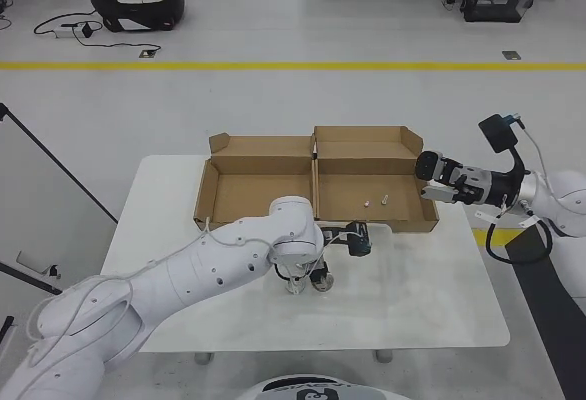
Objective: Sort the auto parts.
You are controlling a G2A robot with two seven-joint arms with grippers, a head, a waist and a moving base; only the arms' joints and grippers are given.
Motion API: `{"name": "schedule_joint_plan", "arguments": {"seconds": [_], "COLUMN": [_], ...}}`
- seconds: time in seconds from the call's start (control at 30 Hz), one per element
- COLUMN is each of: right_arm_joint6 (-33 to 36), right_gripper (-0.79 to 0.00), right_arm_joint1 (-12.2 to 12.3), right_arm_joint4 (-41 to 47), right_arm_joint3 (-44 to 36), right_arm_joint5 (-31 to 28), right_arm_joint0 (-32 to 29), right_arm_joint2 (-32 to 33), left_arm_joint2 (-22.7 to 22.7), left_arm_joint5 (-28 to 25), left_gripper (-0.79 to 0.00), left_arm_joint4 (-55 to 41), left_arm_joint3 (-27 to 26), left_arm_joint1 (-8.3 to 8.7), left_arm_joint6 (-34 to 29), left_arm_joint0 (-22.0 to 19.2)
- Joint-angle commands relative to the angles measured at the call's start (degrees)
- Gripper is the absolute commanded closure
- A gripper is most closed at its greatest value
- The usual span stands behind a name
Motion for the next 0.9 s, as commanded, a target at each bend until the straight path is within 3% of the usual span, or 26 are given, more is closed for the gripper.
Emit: {"name": "schedule_joint_plan", "arguments": {"seconds": [0.0,0.5,0.7,0.8,0.87], "right_arm_joint6": [0.0,0.0,0.0,0.0,0.0], "right_gripper": [-0.785,-0.785,-0.785,-0.785,-0.785], "right_arm_joint1": [0.0,0.0,0.0,0.0,0.0], "right_arm_joint4": [0.0,0.0,0.0,0.0,0.0], "right_arm_joint3": [0.0,0.0,0.0,0.0,0.0], "right_arm_joint5": [0.0,0.0,0.0,0.0,0.0], "right_arm_joint0": [0.0,0.0,0.0,0.0,0.0], "right_arm_joint2": [0.0,0.0,0.0,0.0,0.0], "left_arm_joint2": [-0.3,-0.1,0.3,0.5,0.6], "left_arm_joint5": [-0.1,-0.5,-0.5,-0.5,-0.5], "left_gripper": [-0.785,-0.785,-0.563,-0.548,-0.471], "left_arm_joint4": [0.4,1.4,1.7,1.8,1.7], "left_arm_joint3": [0.4,2.7,4.1,4.6,4.9], "left_arm_joint1": [-0.02,-1.10,-1.89,-2.25,-2.51], "left_arm_joint6": [0.2,1.2,1.1,1.0,0.9], "left_arm_joint0": [0.1,1.6,1.8,1.9,2.0]}}
